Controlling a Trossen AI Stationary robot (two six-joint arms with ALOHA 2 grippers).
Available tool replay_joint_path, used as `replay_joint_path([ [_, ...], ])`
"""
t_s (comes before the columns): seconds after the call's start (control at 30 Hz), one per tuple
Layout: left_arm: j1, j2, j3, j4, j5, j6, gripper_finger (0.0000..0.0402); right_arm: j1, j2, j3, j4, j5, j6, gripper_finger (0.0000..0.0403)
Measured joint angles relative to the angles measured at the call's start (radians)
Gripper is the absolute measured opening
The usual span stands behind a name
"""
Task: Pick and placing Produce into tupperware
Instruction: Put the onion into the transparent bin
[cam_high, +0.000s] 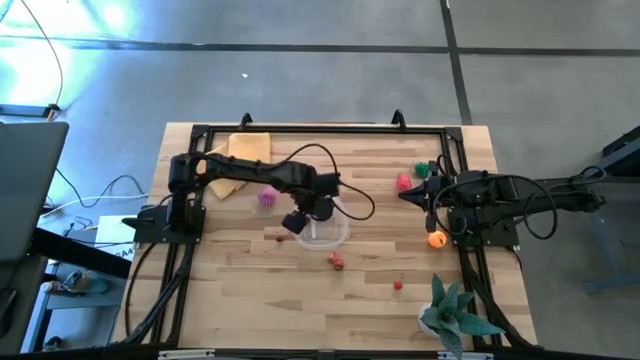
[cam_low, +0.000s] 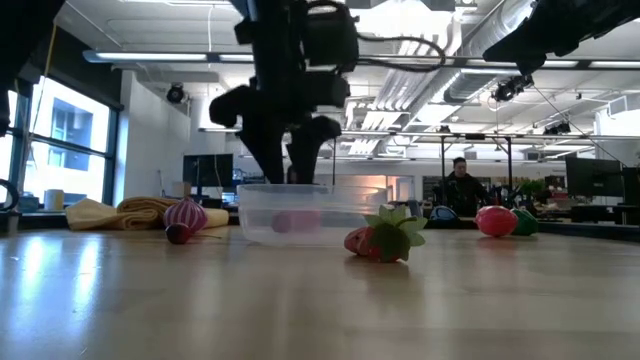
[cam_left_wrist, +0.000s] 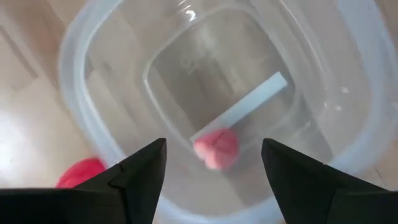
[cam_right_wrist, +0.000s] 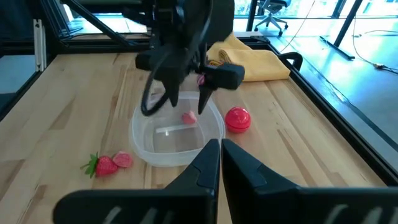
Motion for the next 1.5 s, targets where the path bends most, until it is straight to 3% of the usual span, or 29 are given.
replay_joint_path([
  [0.37, 0.022, -0.005, 0.235, -0.273, -0.245, 0.03, 0.0255, 0.0, 0.0, 0.0, 0.0, 0.0, 0.0, 0.0009],
  [0.57, 0.116, -0.037, 0.286, -0.369, -0.21, 0.06, 0.0255, 0.0, 0.0, 0.0, 0.0, 0.0, 0.0, 0.0009],
  [0.73, 0.214, -0.111, 0.245, -0.369, -0.072, 0.02, 0.0255, 0.0, 0.0, -0.001, -0.001, 0.0, 0.0, 0.0009],
  [0.93, 0.266, -0.225, 0.114, -0.375, -0.062, -0.02, 0.0255, 0.0, 0.0, -0.001, -0.002, 0.0, 0.0, 0.0009],
  [1.33, 0.266, -0.523, -0.385, -0.121, -0.041, -0.018, 0.0255, 0.0, 0.0, -0.001, -0.003, 0.0, 0.0, 0.0009],
  [1.5, 0.266, -0.56, -0.519, -0.052, 0.004, -0.034, 0.0255, 0.0, 0.0, -0.001, -0.003, 0.0, 0.0, 0.0009],
])
